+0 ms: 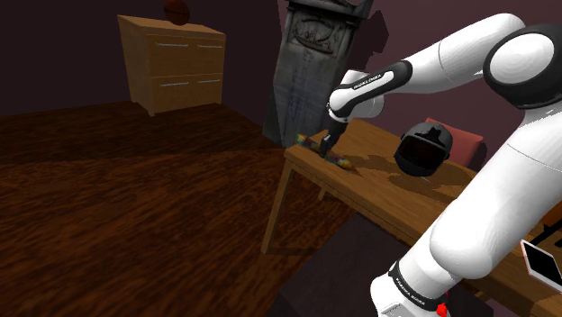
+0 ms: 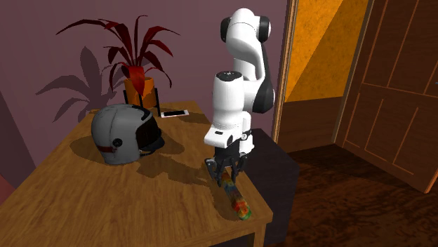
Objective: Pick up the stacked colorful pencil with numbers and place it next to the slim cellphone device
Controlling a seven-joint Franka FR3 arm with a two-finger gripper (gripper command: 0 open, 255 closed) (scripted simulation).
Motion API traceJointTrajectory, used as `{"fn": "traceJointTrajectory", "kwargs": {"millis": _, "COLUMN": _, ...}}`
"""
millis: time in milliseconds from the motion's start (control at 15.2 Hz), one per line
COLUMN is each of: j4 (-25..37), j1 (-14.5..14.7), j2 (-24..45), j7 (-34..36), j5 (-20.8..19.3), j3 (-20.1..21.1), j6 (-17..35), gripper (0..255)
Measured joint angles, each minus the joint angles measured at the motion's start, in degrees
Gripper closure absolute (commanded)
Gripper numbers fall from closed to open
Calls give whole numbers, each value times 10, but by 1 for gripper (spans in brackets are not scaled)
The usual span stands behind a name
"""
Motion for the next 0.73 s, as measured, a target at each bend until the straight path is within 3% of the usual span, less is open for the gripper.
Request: {"fn": "traceJointTrajectory", "kwargs": {"millis": 726, "j4": 33, "j1": 1, "j2": -50, "j7": 15, "j5": -21, "j3": 2, "j6": -80, "gripper": 255}}
